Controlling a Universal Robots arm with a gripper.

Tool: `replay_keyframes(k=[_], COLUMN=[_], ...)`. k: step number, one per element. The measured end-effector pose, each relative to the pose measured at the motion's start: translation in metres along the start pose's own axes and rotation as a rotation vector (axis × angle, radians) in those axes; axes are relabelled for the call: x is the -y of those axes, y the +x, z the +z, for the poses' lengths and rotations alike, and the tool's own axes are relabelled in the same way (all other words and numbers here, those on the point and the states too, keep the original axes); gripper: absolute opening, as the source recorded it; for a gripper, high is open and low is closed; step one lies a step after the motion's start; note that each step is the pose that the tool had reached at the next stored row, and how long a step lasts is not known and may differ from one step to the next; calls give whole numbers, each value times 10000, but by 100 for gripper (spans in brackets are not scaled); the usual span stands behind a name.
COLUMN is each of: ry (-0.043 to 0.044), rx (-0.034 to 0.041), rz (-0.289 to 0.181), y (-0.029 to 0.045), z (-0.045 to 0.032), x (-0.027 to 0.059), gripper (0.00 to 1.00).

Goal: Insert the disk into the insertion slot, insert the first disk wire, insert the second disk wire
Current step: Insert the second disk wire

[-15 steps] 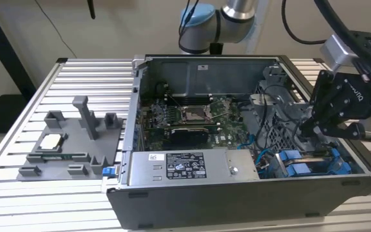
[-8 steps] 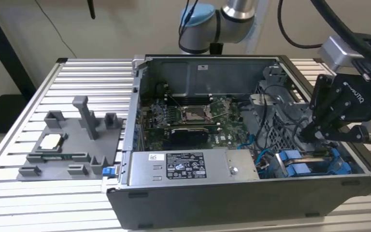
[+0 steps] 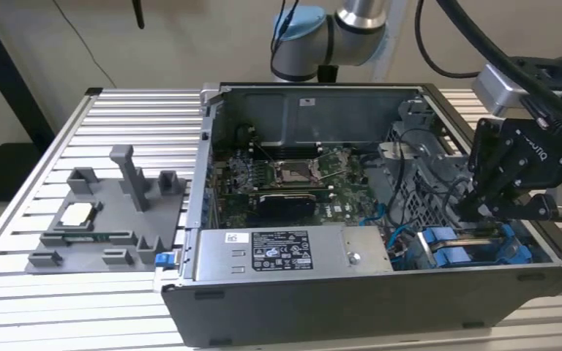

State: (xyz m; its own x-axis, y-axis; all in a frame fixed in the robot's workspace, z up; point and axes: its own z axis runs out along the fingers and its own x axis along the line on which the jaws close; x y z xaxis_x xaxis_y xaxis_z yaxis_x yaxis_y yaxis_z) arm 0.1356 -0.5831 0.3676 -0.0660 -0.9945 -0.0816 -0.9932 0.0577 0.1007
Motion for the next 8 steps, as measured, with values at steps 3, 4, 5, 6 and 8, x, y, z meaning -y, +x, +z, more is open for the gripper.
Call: replay_keyframes(k=[3, 4, 5, 6, 8], ry=[12, 16, 16, 17, 17], rx=[-15, -73, -77, -82, -90], rz=[1, 7, 7, 8, 8], y=[0, 1, 1, 1, 1], z=[7, 14, 14, 14, 15], x=[-1, -1, -1, -1, -1], gripper=[16, 16, 16, 16, 16])
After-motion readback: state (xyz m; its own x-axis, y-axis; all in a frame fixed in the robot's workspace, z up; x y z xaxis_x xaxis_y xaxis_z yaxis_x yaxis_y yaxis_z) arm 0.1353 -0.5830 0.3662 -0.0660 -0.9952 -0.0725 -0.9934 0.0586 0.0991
